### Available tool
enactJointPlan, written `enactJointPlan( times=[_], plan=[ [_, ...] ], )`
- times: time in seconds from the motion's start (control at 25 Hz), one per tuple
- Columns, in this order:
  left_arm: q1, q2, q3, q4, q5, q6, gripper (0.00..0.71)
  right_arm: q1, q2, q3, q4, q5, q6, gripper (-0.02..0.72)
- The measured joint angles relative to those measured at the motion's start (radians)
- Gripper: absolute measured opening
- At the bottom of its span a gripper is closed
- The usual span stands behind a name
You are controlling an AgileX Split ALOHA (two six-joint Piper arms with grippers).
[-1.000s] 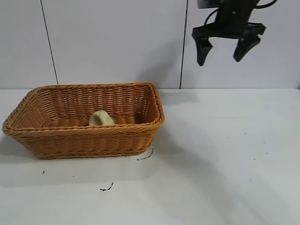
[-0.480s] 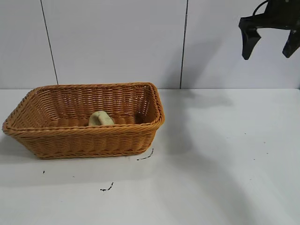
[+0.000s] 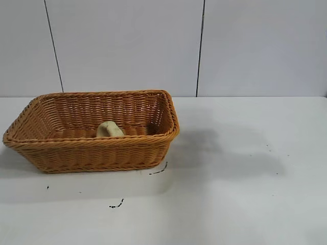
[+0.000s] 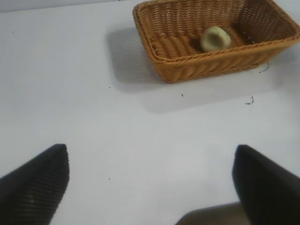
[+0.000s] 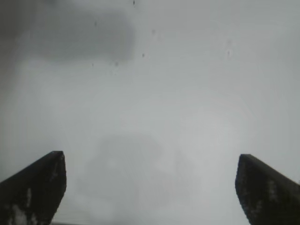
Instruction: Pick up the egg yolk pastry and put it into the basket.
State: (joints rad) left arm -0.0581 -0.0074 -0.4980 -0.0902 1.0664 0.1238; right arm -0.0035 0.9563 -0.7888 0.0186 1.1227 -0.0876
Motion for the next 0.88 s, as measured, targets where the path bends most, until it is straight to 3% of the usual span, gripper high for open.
enactJointPlan(
  times=[0.28,0.88],
  plan=[
    [0.0,0.0,0.0,0.0,0.0,0.0,0.695,0.0,-0.46,0.27,0.0,-0.089,-0.004,0.677],
    [0.0,0.0,0.0,0.0,0.0,0.0,0.695,0.0,-0.959,0.287,0.005,-0.094,-0.005,0.677]
  ],
)
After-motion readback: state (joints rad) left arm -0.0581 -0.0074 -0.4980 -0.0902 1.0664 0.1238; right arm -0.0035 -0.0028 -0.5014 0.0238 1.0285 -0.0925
